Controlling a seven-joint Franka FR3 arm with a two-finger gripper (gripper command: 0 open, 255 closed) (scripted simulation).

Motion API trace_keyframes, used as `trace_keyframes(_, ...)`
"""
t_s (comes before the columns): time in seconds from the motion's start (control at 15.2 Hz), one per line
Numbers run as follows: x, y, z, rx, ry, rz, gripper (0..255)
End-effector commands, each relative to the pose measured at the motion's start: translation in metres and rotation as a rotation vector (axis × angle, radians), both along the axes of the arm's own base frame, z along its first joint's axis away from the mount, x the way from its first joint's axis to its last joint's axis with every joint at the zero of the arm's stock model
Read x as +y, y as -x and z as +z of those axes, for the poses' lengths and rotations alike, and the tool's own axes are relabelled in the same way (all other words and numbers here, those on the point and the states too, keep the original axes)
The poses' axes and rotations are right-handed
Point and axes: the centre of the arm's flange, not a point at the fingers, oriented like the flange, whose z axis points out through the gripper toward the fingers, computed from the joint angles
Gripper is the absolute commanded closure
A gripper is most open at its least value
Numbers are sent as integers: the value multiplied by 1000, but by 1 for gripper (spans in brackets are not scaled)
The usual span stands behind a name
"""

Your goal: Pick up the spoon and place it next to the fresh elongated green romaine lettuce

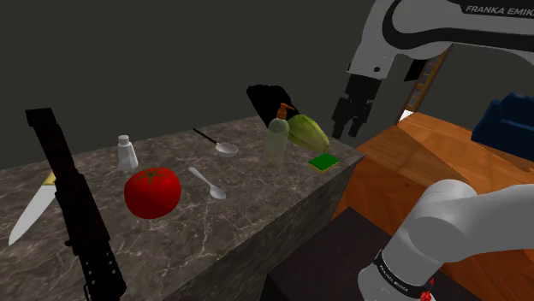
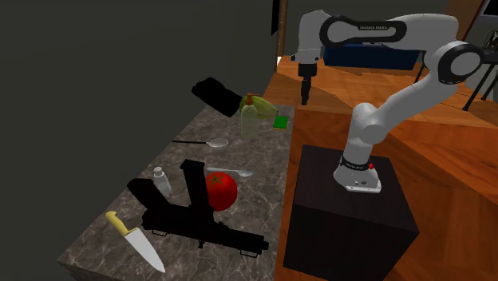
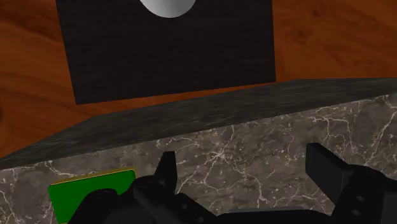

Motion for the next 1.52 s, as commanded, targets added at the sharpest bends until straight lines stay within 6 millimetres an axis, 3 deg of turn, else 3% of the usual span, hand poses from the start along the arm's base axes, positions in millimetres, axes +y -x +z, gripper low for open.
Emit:
trace_keyframes(0.0,0,0,0,0,0,0,0)
trace_keyframes(1.45,181,-200,-123,39,-2,74,0)
